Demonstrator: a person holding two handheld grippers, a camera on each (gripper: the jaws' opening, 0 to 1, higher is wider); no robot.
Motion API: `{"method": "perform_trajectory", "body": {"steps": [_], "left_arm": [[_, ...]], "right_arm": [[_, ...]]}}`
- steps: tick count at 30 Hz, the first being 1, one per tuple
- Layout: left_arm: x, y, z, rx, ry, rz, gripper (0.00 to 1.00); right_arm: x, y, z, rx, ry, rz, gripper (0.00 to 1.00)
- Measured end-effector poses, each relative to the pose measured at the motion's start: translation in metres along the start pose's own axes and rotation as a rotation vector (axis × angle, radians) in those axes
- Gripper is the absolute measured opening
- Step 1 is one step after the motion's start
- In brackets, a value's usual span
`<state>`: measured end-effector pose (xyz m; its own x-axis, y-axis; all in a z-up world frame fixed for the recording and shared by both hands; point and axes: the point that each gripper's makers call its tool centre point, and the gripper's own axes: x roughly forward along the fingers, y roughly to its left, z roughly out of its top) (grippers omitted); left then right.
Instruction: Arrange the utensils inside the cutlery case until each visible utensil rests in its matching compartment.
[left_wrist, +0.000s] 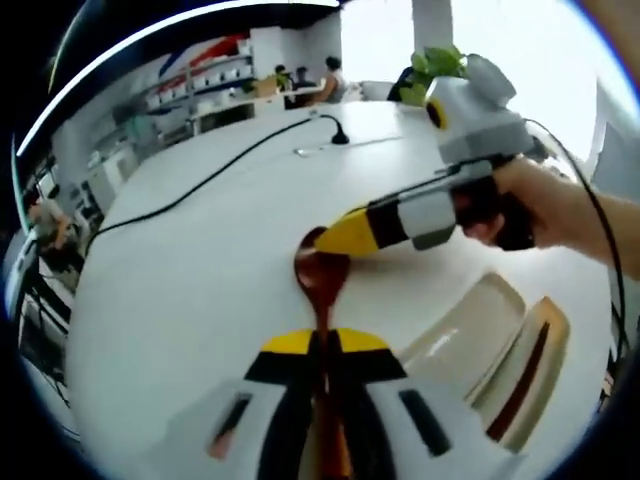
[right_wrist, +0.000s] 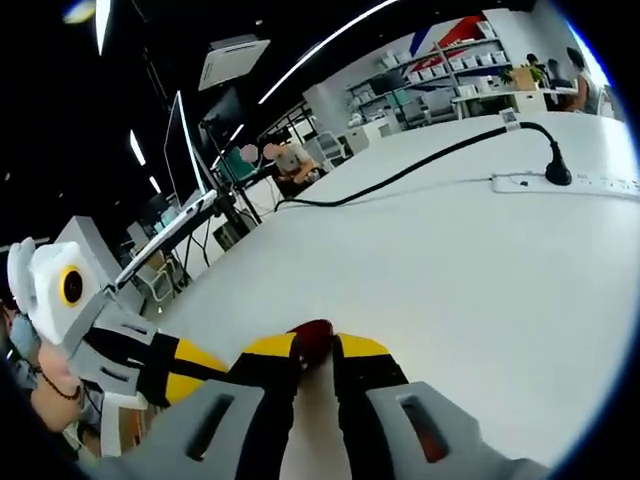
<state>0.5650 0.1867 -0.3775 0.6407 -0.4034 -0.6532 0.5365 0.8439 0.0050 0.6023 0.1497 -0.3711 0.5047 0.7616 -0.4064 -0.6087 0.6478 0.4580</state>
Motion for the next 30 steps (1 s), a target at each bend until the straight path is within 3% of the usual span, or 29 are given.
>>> {"method": "perform_trajectory", "body": {"steps": [2, 7, 12, 18, 22, 23, 30], "left_arm": [[-0.001, 0.000, 0.001, -0.021, -0.031, -0.014, 0.06], [-0.006, -0.004, 0.001, -0.002, -0.045, -0.028, 0.06], [-0.013, 0.000, 0.010, 0.018, -0.070, -0.027, 0.06], [-0.030, -0.013, 0.014, 0.030, -0.102, -0.060, 0.06], [-0.037, -0.017, 0.018, 0.037, -0.096, -0.096, 0.06], [-0.041, -0.028, 0.019, 0.054, -0.108, -0.124, 0.06], [-0.052, -0.048, 0.018, 0.116, -0.114, -0.151, 0.06]], "right_arm": [[-0.001, 0.000, 0.000, 0.010, -0.004, 0.007, 0.12], [-0.002, 0.002, -0.001, 0.026, 0.000, 0.018, 0.11], [-0.007, 0.006, 0.008, 0.086, -0.042, 0.013, 0.09], [-0.022, 0.014, 0.015, 0.104, -0.073, 0.020, 0.08], [-0.037, 0.015, 0.020, 0.196, -0.094, -0.008, 0.06], [-0.041, 0.015, 0.020, 0.203, -0.101, -0.020, 0.06], [-0.066, 0.024, 0.019, 0.118, -0.123, -0.055, 0.06]]}}
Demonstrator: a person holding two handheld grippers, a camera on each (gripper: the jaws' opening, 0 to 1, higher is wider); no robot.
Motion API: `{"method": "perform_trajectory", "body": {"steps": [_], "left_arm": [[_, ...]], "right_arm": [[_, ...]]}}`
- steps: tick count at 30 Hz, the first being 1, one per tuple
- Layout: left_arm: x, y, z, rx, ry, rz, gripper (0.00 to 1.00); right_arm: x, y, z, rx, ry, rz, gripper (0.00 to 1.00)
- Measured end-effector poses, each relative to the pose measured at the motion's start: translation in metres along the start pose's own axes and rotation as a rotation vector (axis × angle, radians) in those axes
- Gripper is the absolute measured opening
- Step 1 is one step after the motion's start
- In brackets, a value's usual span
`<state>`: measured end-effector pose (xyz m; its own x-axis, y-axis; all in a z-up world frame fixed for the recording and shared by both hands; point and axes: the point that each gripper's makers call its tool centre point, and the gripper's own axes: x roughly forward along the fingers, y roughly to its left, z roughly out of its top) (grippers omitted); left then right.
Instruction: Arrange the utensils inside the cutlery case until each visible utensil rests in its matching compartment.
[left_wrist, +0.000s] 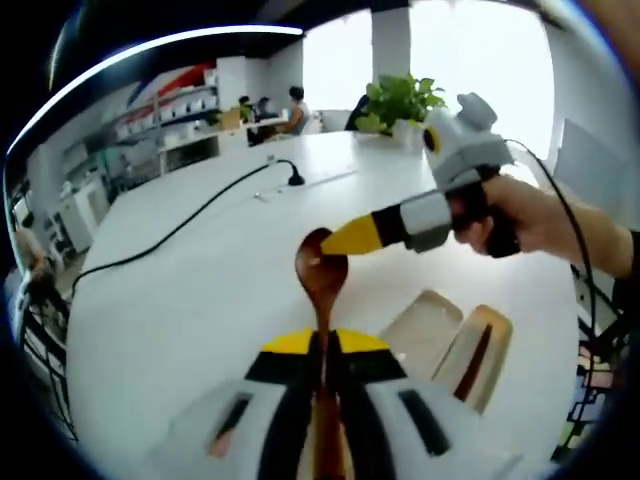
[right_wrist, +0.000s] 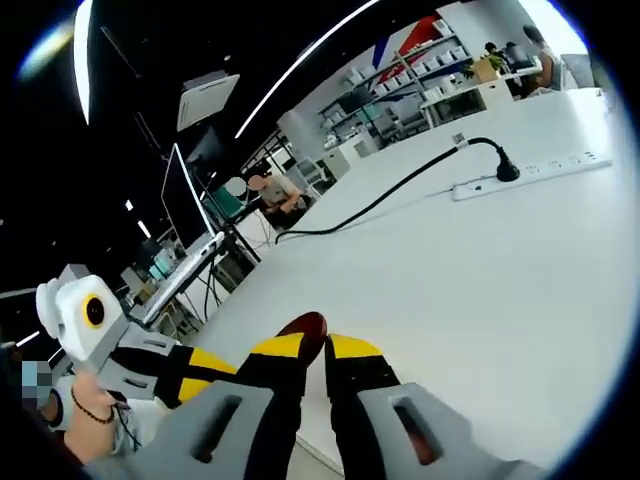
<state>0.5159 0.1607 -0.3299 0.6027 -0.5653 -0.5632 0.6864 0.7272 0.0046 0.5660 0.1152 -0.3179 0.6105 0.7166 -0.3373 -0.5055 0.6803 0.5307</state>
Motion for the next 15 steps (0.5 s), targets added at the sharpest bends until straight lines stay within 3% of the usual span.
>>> {"method": "perform_trajectory", "body": {"steps": [6, 12, 15], "left_arm": [[-0.013, -0.030, -0.010, 0.056, 0.026, -0.062, 0.06], [-0.019, -0.030, -0.009, 0.134, 0.049, -0.101, 0.06], [-0.024, -0.040, -0.014, 0.174, 0.073, -0.133, 0.06]], "right_arm": [[-0.025, 0.014, -0.008, -0.032, -0.007, 0.022, 0.05], [-0.048, 0.029, -0.009, -0.068, -0.039, 0.076, 0.04], [-0.059, 0.033, -0.020, -0.072, -0.043, 0.083, 0.04]]}}
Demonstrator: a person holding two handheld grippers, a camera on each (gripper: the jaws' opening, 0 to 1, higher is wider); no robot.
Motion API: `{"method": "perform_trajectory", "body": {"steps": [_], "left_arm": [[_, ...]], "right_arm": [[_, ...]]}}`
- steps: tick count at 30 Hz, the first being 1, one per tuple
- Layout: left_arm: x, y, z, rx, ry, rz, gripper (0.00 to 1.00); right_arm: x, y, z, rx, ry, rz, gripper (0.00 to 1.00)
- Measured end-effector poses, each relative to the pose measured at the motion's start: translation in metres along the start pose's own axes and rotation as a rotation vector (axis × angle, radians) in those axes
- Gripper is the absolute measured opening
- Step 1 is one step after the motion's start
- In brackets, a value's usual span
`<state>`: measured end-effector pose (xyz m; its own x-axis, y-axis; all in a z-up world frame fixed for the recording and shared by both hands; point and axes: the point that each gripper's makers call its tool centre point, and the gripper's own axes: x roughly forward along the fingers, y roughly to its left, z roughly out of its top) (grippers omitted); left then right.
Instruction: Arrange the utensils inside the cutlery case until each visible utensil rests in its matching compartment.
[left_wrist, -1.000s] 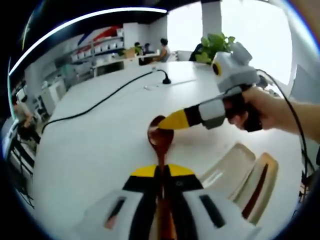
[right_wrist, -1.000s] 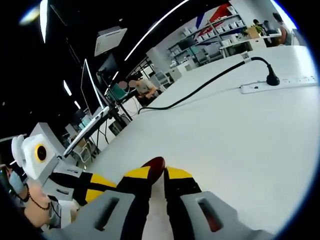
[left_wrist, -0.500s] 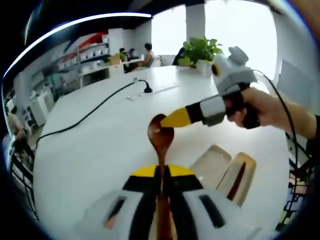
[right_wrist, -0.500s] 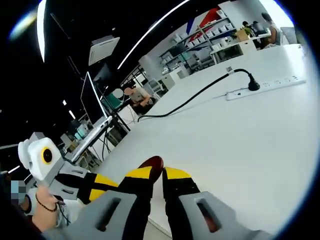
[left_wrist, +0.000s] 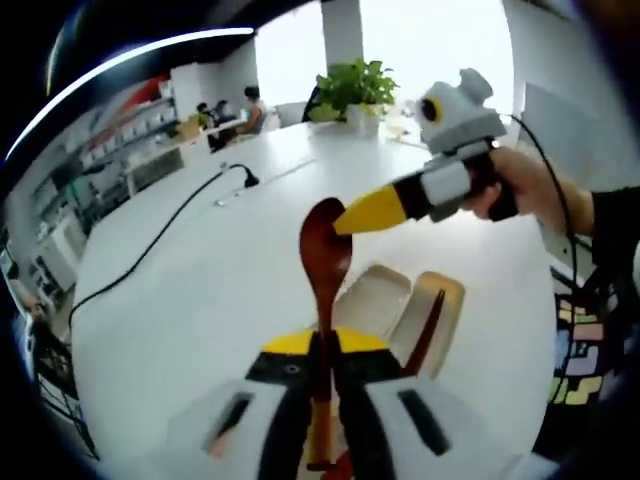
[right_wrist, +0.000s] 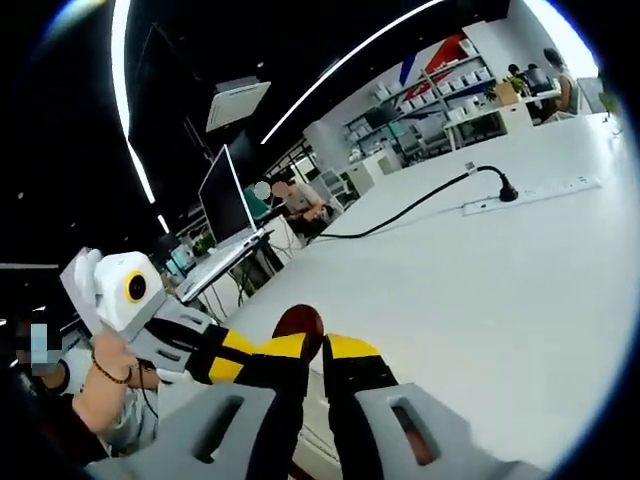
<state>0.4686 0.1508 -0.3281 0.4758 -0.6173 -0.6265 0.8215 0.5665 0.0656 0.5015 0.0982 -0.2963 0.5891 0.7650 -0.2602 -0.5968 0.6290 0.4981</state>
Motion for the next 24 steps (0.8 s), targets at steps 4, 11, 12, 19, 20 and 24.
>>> {"method": "perform_trajectory", "body": {"steps": [4, 11, 12, 19, 20, 24], "left_arm": [[-0.005, -0.011, -0.006, 0.049, 0.027, -0.027, 0.06], [-0.014, -0.020, -0.013, 0.129, 0.069, -0.067, 0.06], [-0.014, -0.021, -0.013, 0.136, 0.073, -0.071, 0.06], [-0.014, -0.028, -0.020, 0.179, 0.116, -0.098, 0.06], [-0.015, -0.028, -0.020, 0.188, 0.120, -0.099, 0.07], [-0.012, -0.031, -0.024, 0.211, 0.145, -0.118, 0.07]], "right_arm": [[-0.013, 0.007, -0.016, 0.009, 0.002, 0.023, 0.04], [-0.029, 0.022, -0.032, -0.028, -0.034, 0.044, 0.04], [-0.032, 0.025, -0.037, -0.061, -0.046, 0.041, 0.04], [-0.042, 0.031, -0.057, -0.159, -0.026, 0.025, 0.04], [-0.043, 0.032, -0.058, -0.165, -0.025, 0.026, 0.04], [-0.044, 0.033, -0.065, -0.189, -0.019, 0.024, 0.04]]}}
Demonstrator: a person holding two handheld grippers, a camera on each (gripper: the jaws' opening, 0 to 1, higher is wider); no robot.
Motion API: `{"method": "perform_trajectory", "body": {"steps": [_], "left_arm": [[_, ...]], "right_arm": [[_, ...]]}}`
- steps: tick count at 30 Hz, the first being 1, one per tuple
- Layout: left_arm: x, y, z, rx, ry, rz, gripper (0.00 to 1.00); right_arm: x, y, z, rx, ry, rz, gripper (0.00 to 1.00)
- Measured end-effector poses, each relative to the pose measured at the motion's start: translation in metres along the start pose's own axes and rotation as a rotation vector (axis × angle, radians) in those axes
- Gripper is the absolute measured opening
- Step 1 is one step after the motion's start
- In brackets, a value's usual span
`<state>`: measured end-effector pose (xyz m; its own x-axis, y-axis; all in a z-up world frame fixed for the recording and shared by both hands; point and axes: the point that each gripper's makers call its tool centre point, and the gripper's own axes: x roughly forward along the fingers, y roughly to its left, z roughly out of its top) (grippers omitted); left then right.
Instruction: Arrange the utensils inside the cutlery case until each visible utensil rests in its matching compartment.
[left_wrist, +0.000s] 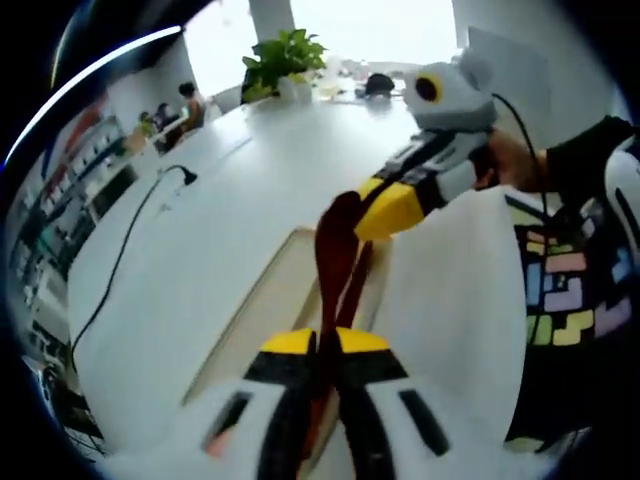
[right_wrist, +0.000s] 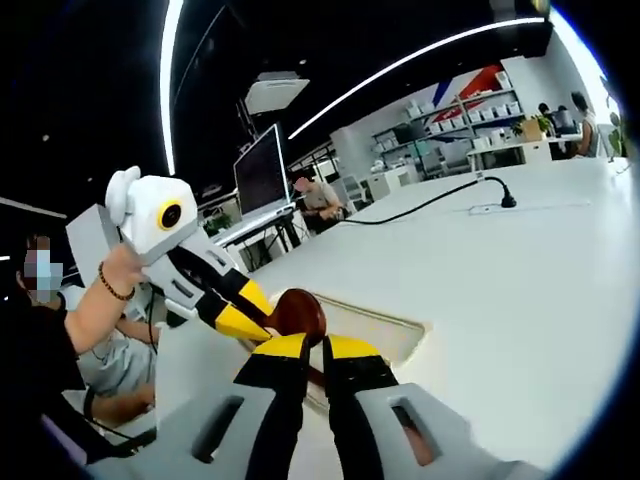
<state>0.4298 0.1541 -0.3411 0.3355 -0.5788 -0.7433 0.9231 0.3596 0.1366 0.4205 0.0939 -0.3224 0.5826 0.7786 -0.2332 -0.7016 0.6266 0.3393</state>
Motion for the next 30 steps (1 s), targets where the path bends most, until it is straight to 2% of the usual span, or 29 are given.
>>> {"method": "perform_trajectory", "body": {"steps": [4, 6, 7, 11, 13, 15, 17, 21, 22, 24, 27, 30], "left_arm": [[-0.001, 0.008, 0.001, 0.020, 0.034, 0.011, 0.05], [-0.004, 0.004, 0.003, 0.018, 0.038, -0.036, 0.05], [-0.005, 0.004, 0.004, 0.026, 0.042, -0.036, 0.05], [-0.008, 0.005, -0.007, 0.144, 0.150, -0.046, 0.05], [-0.007, -0.004, -0.011, 0.134, 0.176, -0.097, 0.05], [-0.003, -0.013, -0.016, 0.158, 0.199, -0.104, 0.05], [0.001, -0.008, -0.020, 0.199, 0.240, -0.080, 0.05], [0.003, -0.012, -0.019, 0.232, 0.251, -0.088, 0.05], [0.004, -0.013, -0.018, 0.234, 0.250, -0.091, 0.05], [0.006, -0.015, -0.018, 0.248, 0.254, -0.097, 0.05], [0.007, -0.018, -0.020, 0.266, 0.275, -0.099, 0.05], [0.005, -0.013, -0.016, 0.265, 0.265, -0.098, 0.06]], "right_arm": [[0.000, 0.007, -0.016, 0.014, 0.038, 0.034, 0.00], [-0.001, 0.010, -0.020, 0.018, 0.036, 0.035, 0.00], [-0.002, 0.010, -0.021, 0.015, 0.028, 0.034, 0.01], [-0.011, 0.004, -0.012, 0.012, -0.014, 0.007, 0.02], [-0.016, -0.003, -0.003, 0.008, -0.044, -0.009, 0.02], [-0.020, -0.007, 0.002, 0.007, -0.056, -0.012, 0.02], [-0.023, -0.014, 0.007, 0.024, -0.075, -0.034, 0.02], [-0.027, -0.017, 0.008, 0.014, -0.086, -0.056, 0.02], [-0.028, -0.019, 0.011, 0.012, -0.113, -0.075, 0.02], [-0.029, -0.018, 0.013, -0.035, -0.131, -0.092, 0.02], [-0.029, -0.018, 0.012, -0.069, -0.129, -0.115, 0.02], [-0.027, -0.018, 0.012, -0.078, -0.130, -0.114, 0.02]]}}
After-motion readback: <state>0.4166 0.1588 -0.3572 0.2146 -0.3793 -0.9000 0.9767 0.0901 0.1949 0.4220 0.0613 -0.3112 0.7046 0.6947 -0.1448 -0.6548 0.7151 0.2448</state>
